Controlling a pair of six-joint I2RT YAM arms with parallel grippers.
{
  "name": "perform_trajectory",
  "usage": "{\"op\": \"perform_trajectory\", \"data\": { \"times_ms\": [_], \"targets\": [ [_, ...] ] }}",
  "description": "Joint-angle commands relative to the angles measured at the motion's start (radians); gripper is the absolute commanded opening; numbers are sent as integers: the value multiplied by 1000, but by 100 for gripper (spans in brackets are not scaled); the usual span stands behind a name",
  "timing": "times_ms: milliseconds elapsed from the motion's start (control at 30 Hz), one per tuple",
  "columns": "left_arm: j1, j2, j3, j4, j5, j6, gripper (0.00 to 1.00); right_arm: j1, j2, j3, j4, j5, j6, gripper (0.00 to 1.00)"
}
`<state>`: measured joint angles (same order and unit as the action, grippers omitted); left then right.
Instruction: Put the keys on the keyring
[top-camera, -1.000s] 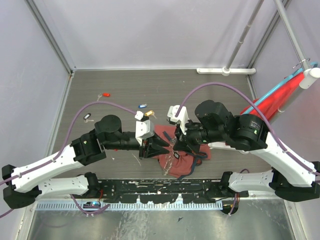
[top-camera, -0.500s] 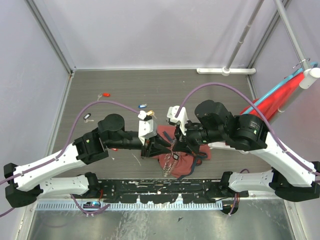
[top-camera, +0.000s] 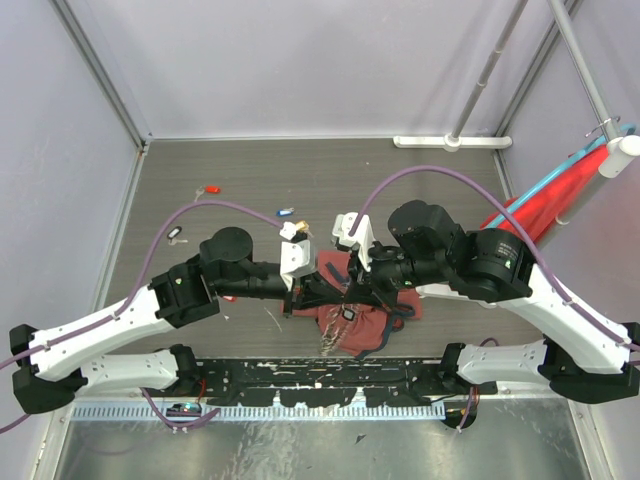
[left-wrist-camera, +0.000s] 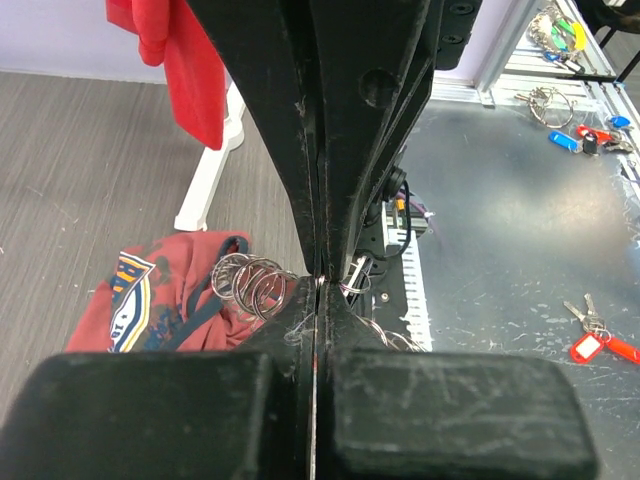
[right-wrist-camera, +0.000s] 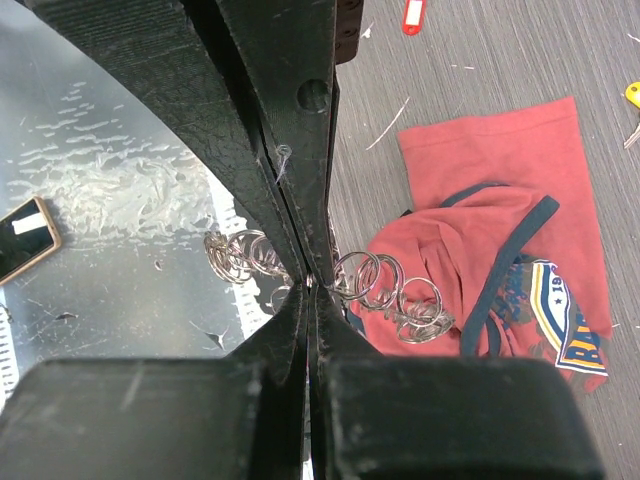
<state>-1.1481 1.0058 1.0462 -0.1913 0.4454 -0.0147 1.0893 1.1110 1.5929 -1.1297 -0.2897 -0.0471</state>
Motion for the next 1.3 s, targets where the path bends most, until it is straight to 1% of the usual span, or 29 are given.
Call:
{"op": "perform_trajectory", "data": {
  "times_ms": [0,100,133,233,300,433,500,633,767,967,1167,1267],
  "targets": [
    [-2,-2,38,1,14,8,0,0,-20,9,87,-9,0,1],
    [-2,-17,27,6,-8,6,0,0,-29,15,102,7,12,1],
    [-3,-25,23,10,-18,3,0,0,-31,21,107,15,18,2],
    [-2,-58,4,32,-45,-1,0,0,-56,20,153,58,48,21],
    [-2,-81,-12,54,-69,-8,0,0,-92,-13,220,96,87,26],
    [-3,-123,-51,100,-131,-28,0,0,-192,-139,391,136,193,34],
    [-2,-143,-72,126,-162,-39,0,0,-235,-190,453,173,247,36],
    [-2,-173,-106,181,-205,-68,0,1,-284,-244,496,222,317,38],
    [-2,-190,-125,228,-231,-95,0,0,-314,-303,560,204,357,39],
    [-2,-212,-162,318,-254,-138,0,1,-308,-362,629,174,409,40],
    [-1,-222,-172,361,-256,-153,0,0,-317,-407,666,168,427,45],
    [-1,-226,-179,377,-252,-159,0,0,-326,-422,687,173,436,45]
  ]
}}
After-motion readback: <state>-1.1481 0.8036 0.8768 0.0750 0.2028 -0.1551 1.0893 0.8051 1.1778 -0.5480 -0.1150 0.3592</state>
